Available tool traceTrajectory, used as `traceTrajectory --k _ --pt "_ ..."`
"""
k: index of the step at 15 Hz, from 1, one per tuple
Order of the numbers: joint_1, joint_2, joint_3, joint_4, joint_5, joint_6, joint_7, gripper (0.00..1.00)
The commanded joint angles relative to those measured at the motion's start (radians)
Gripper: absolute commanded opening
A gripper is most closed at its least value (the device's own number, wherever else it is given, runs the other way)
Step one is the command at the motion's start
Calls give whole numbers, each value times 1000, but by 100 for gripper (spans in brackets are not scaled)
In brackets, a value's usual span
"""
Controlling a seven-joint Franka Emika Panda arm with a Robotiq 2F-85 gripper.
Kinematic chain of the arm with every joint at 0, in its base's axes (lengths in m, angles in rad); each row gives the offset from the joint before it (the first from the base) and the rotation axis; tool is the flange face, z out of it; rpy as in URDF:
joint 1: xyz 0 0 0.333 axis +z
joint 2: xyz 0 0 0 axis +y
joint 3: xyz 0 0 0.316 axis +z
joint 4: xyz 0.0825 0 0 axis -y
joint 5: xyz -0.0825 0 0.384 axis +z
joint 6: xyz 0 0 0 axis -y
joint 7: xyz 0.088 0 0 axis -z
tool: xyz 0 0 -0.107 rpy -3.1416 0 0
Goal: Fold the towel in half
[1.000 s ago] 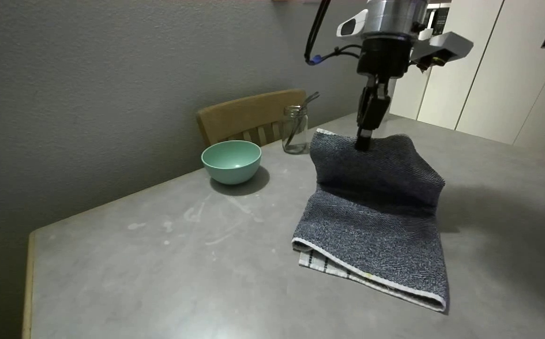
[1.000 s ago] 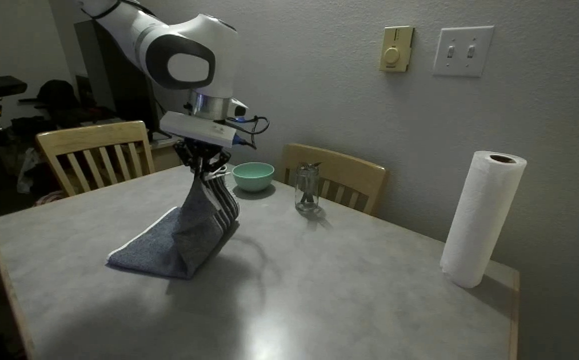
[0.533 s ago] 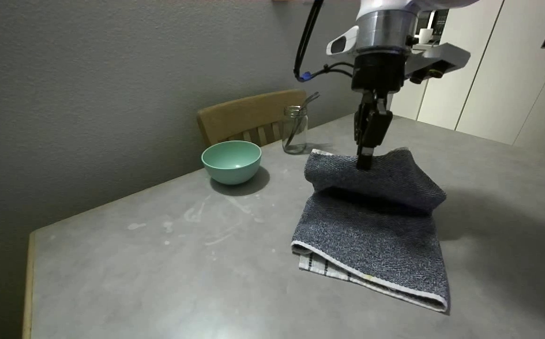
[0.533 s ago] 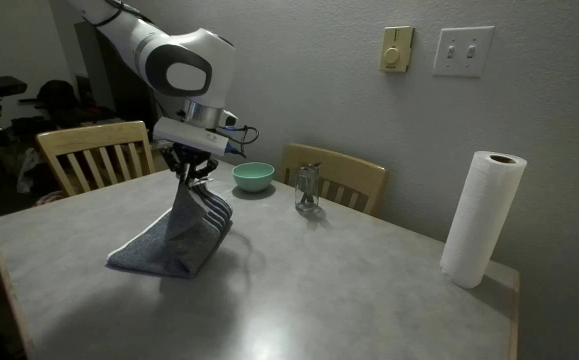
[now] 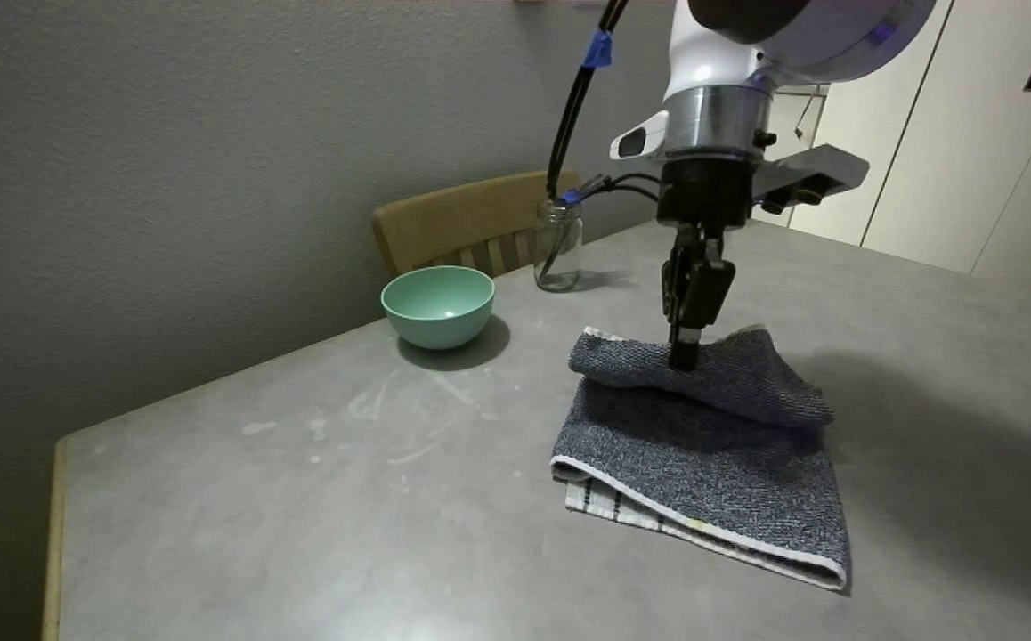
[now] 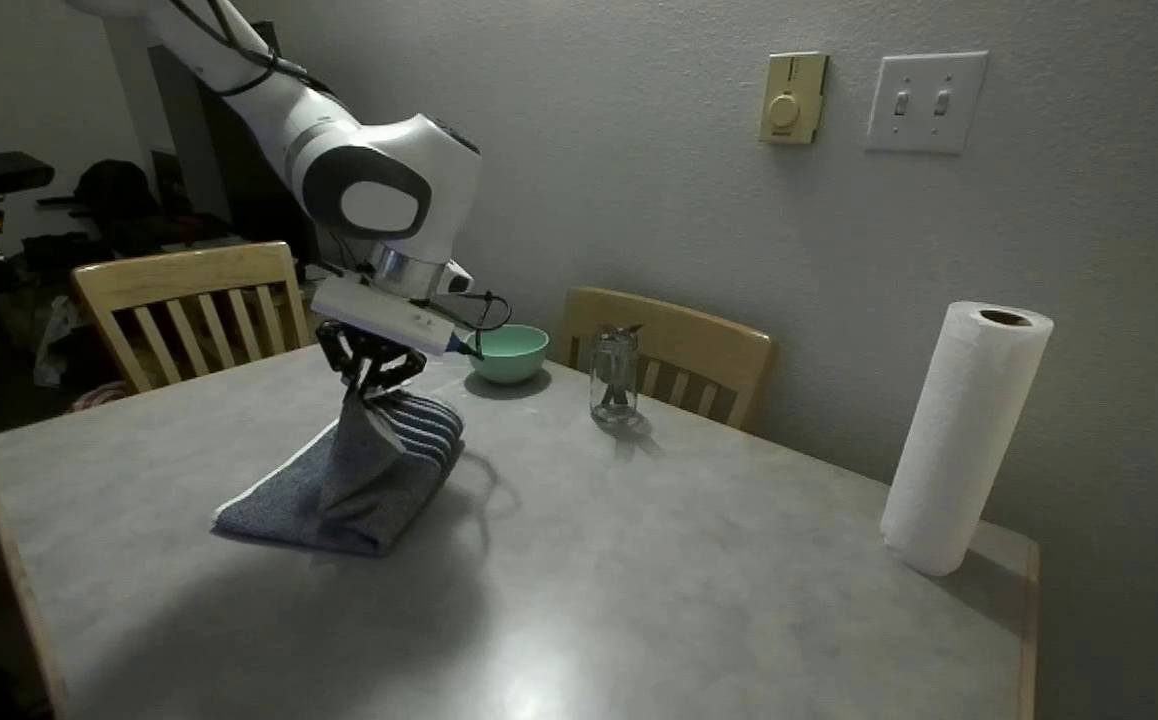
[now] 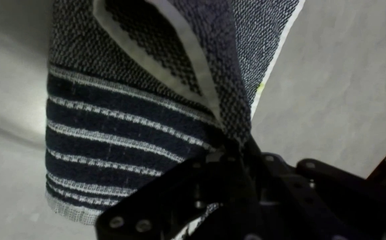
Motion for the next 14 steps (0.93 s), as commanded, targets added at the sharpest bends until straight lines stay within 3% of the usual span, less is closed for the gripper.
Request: traceTrajectory --k 1,14 --pt "-14 12 20 14 41 -14 -17 2" --pt "-11 40 51 17 88 -12 -34 2"
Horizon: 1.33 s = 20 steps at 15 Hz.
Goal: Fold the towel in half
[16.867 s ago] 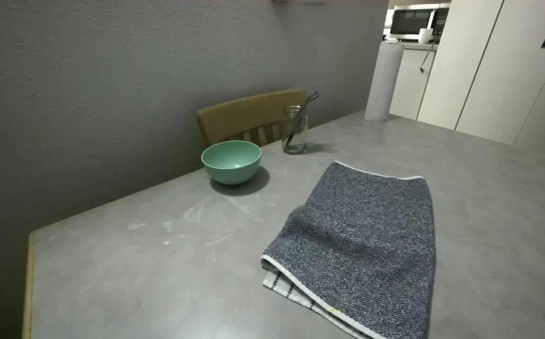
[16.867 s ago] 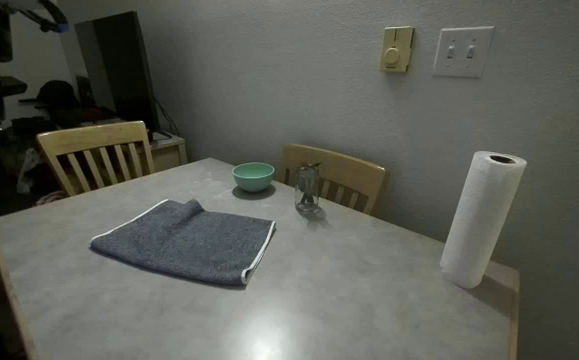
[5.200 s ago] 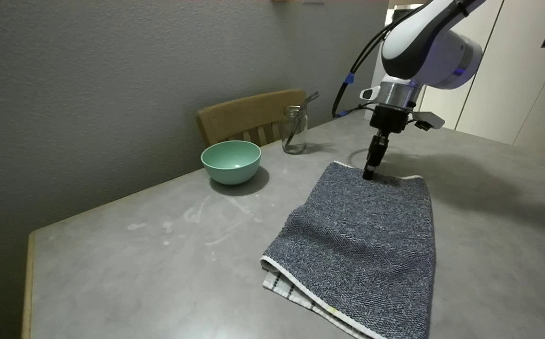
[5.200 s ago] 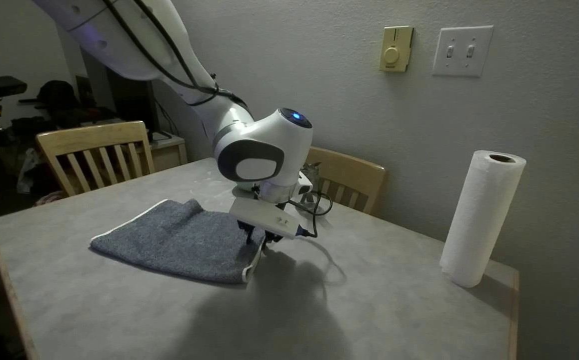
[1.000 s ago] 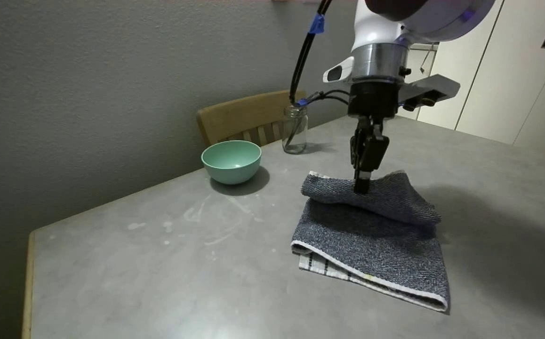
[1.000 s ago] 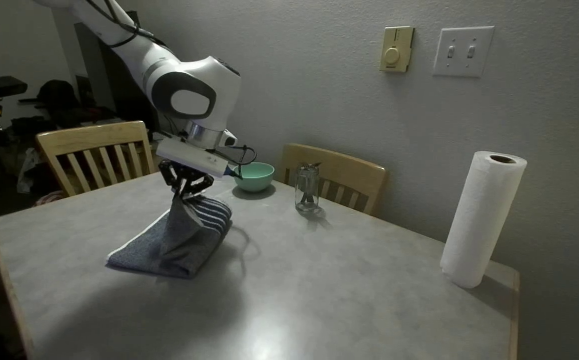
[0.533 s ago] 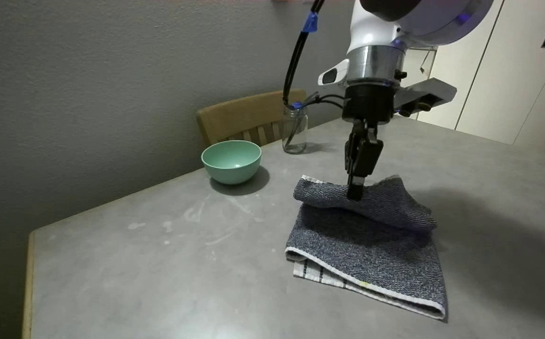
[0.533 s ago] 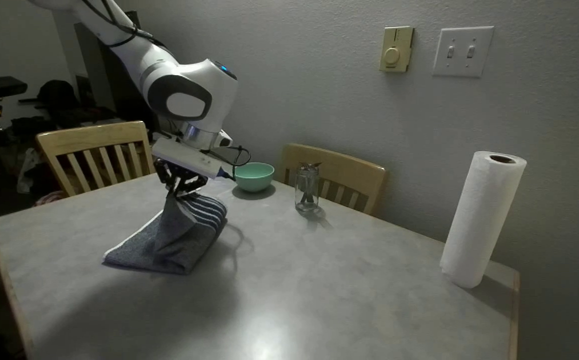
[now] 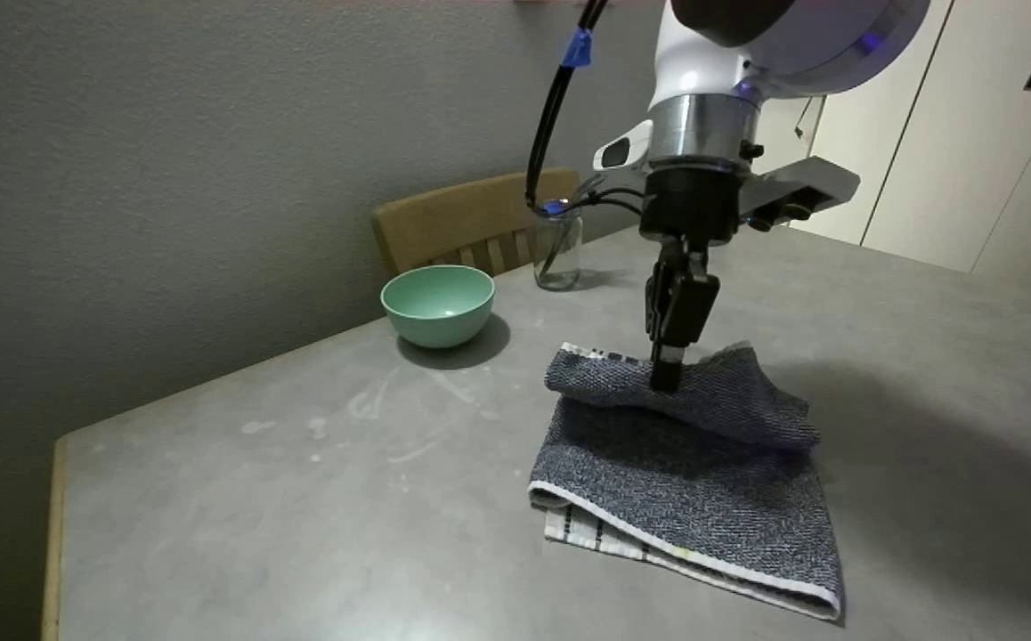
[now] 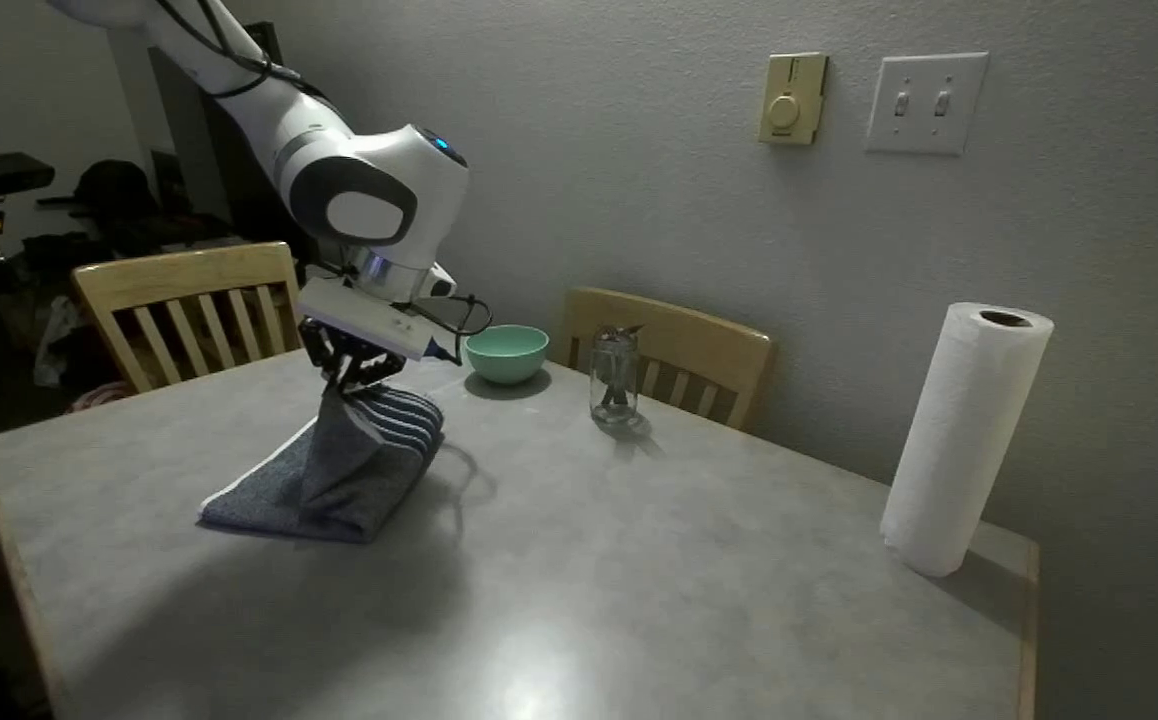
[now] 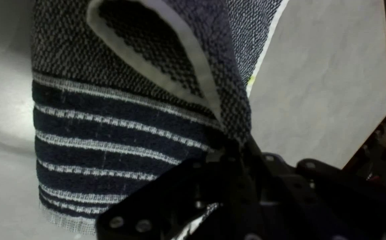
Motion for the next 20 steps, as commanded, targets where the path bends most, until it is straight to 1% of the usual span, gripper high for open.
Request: traceTrajectory --k 1,7,10,11,12,13,14,15,16,19,20 --pt "-13 32 8 21 26 -17 -35 2" --pt "-9 69 11 54 8 -41 -44 2" --pt "7 96 7 99 -23 -92 -35 2" --pt "14 106 5 117 -38 -115 -28 8" --pt "21 116 2 137 -53 -136 -24 11" --pt "27 125 1 155 -67 -158 -23 11" --pt "37 131 -1 173 -87 -178 -18 36" --pt "46 137 -2 191 -109 -196 -16 37" --pt "55 142 -2 210 -131 -219 -13 43" --pt "78 144 1 253 -182 -271 -18 65" --pt "85 143 0 263 -198 -280 -21 70"
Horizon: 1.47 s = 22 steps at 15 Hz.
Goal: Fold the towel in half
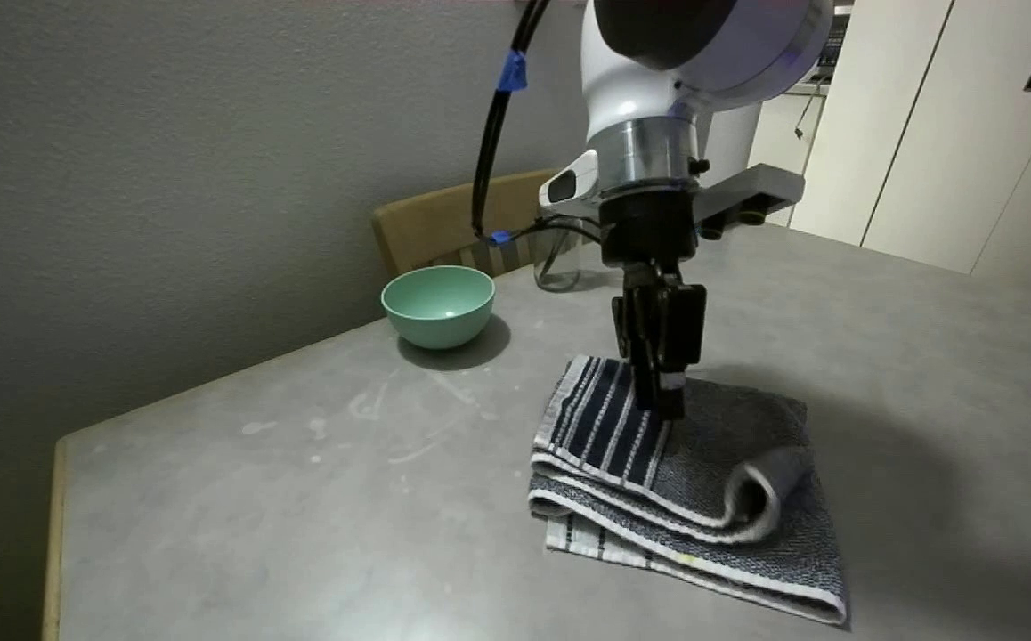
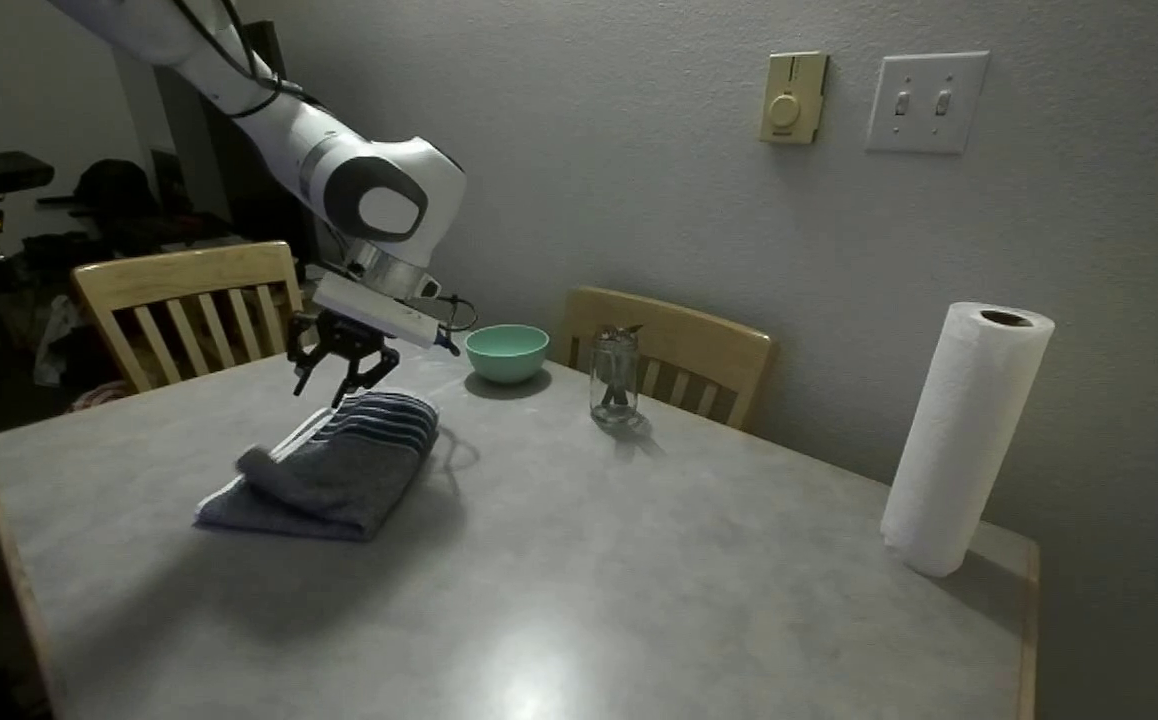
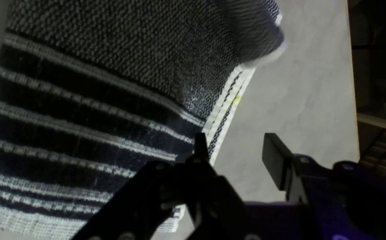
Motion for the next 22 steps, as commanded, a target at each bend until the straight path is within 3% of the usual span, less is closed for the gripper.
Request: traceTrajectory --k 1,4,17,22 --pt "26 8 -7 68 -62 -68 -2 78" --pt "30 -16 -18 84 -105 -92 -4 100" --pt "10 -236 -102 14 -257 -74 -5 100" --pt "11 -227 -101 54 -239 -88 0 100"
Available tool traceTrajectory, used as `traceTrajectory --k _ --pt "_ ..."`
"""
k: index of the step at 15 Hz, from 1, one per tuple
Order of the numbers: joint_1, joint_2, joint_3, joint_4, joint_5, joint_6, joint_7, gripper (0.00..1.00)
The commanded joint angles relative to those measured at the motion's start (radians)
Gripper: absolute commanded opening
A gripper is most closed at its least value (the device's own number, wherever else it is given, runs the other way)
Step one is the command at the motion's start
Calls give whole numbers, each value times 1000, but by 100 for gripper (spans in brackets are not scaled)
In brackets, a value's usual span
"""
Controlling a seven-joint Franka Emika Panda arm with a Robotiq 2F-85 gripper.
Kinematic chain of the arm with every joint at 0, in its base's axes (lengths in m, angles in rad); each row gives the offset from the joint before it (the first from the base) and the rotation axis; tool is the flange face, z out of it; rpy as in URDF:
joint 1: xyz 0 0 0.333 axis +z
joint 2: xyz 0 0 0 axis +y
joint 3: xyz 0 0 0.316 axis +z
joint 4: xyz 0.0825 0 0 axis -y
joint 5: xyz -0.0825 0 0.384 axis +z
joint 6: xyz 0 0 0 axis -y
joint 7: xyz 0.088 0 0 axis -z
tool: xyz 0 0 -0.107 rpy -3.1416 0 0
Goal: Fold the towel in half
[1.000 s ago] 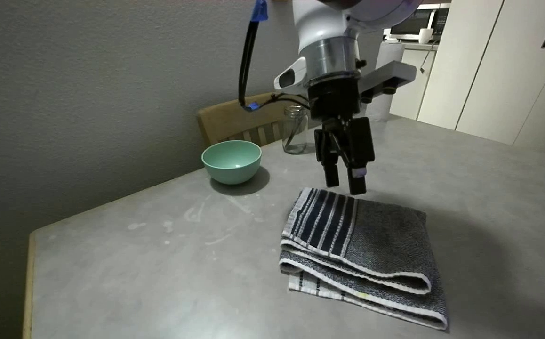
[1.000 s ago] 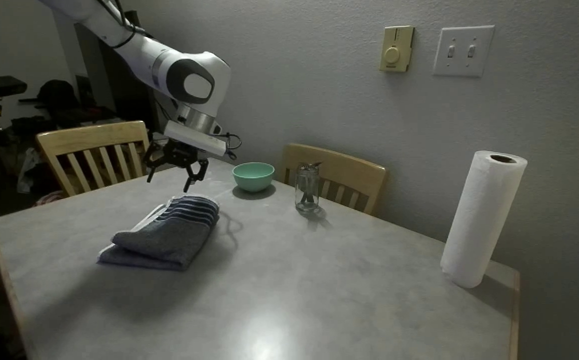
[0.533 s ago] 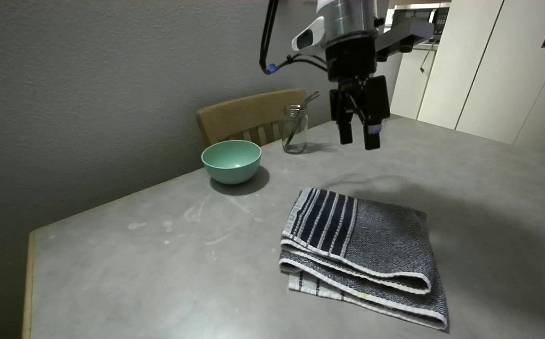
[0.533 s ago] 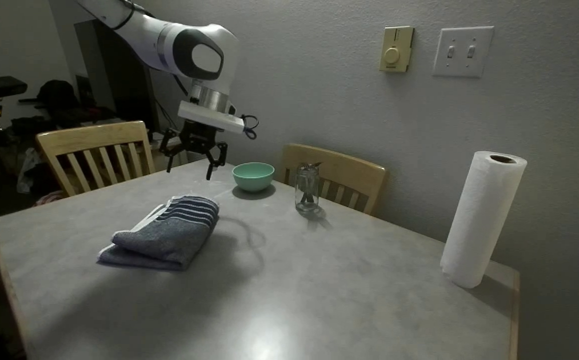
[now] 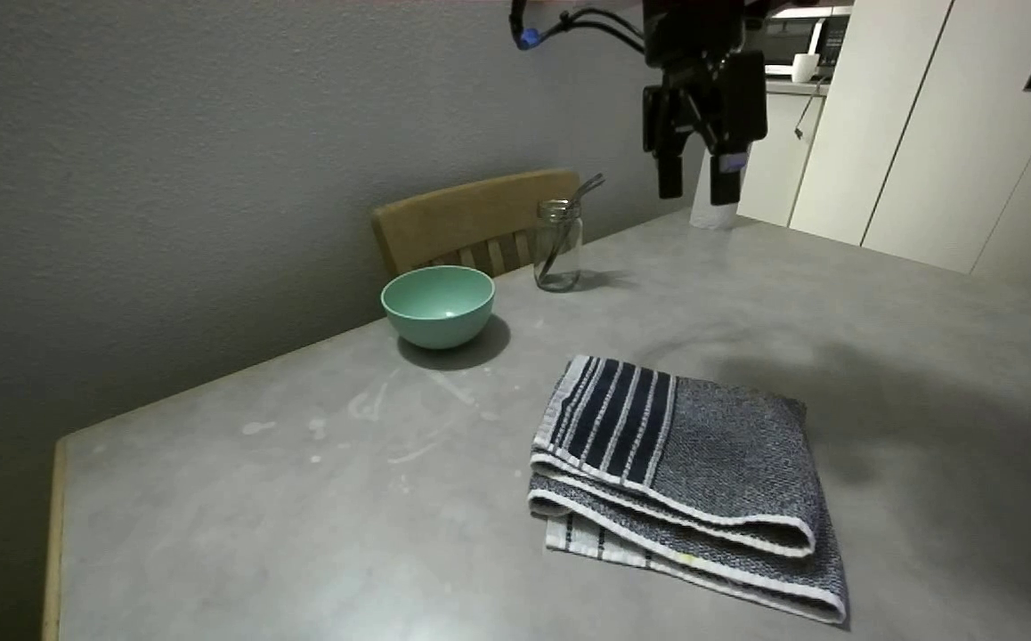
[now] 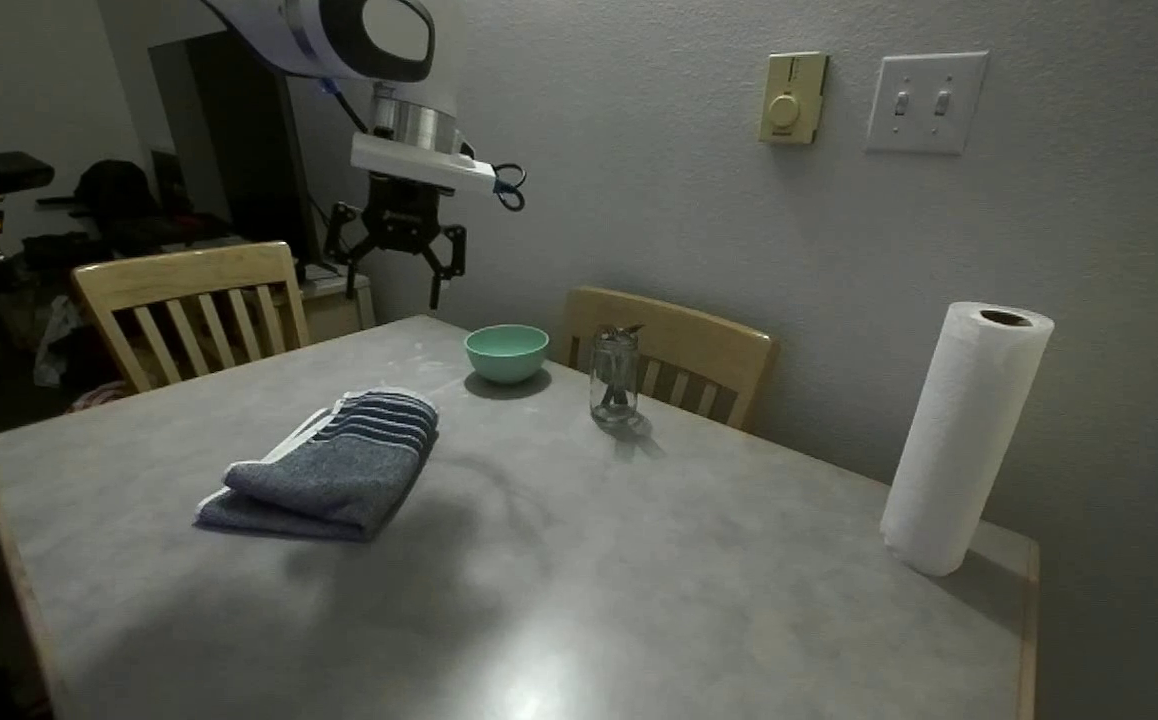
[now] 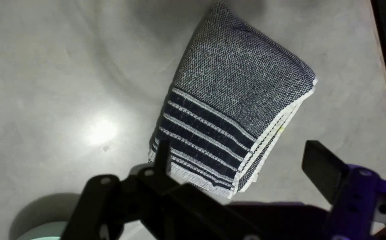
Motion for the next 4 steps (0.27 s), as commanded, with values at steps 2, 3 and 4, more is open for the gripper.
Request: traceTrajectory --k 2,3,4 --pt "-1 -4 1 -5 0 -2 1 100" --pt "-1 -4 1 -7 0 -2 1 100" --pt "-2 -4 1 -9 0 -2 1 100"
